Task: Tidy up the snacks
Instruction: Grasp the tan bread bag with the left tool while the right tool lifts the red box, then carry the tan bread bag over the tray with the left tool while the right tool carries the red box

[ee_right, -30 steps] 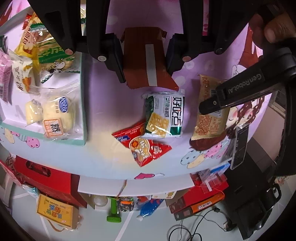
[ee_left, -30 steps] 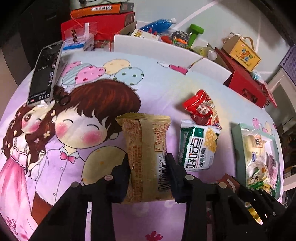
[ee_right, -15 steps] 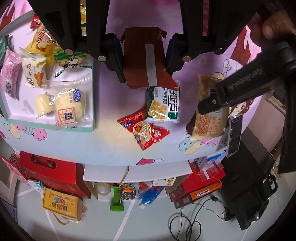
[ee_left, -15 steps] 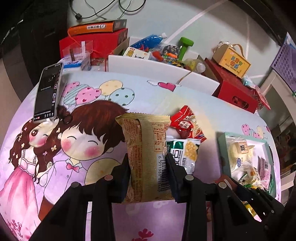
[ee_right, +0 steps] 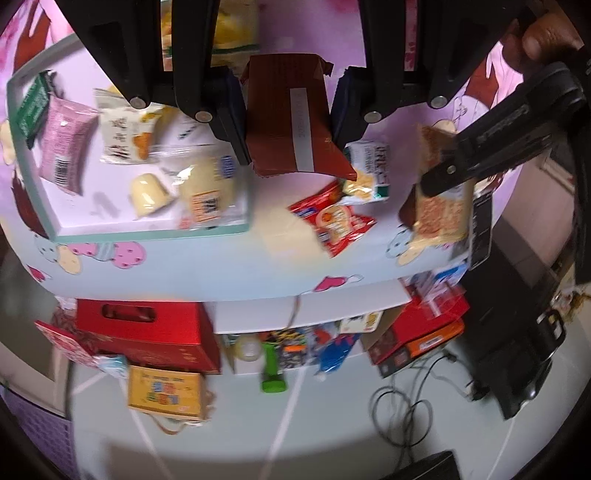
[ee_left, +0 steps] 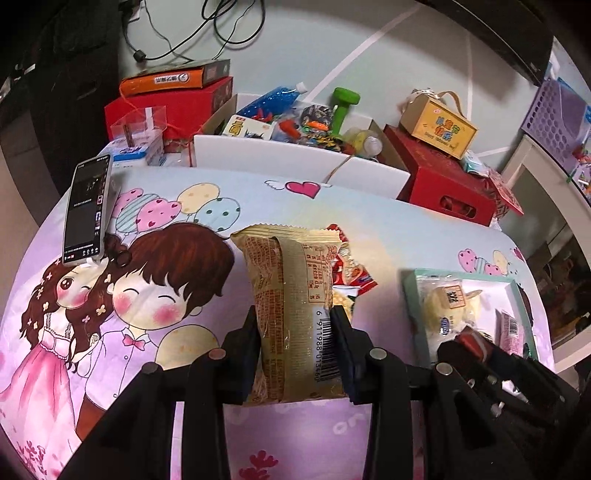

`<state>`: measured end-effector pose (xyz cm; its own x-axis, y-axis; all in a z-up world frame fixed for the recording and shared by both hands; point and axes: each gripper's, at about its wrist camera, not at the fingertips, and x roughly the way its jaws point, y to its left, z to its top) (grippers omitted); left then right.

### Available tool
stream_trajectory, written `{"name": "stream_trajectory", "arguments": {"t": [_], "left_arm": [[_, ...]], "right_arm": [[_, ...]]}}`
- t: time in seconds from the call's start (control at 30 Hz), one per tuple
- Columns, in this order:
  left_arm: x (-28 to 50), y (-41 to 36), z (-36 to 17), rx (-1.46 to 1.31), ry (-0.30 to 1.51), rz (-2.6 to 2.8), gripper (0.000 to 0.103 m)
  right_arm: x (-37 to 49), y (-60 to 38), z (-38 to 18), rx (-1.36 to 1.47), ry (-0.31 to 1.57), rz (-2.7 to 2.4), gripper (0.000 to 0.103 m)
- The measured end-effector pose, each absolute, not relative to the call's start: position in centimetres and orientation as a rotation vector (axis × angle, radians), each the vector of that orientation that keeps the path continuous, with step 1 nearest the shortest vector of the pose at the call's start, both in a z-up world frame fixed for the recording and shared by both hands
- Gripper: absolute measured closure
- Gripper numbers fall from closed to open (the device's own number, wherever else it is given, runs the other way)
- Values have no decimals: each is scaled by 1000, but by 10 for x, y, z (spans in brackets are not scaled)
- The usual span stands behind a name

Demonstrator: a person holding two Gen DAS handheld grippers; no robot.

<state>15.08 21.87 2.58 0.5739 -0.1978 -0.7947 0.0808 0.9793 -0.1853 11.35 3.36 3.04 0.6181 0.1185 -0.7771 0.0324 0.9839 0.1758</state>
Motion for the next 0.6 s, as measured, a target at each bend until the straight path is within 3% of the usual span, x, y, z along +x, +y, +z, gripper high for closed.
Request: {"name": "stream_trajectory", "arguments": {"t": [0.6], "left_arm": [[135,130,51,10,890,-324,65]], "right_arm": [[93,-99,38,355,861,-233,61]]}}
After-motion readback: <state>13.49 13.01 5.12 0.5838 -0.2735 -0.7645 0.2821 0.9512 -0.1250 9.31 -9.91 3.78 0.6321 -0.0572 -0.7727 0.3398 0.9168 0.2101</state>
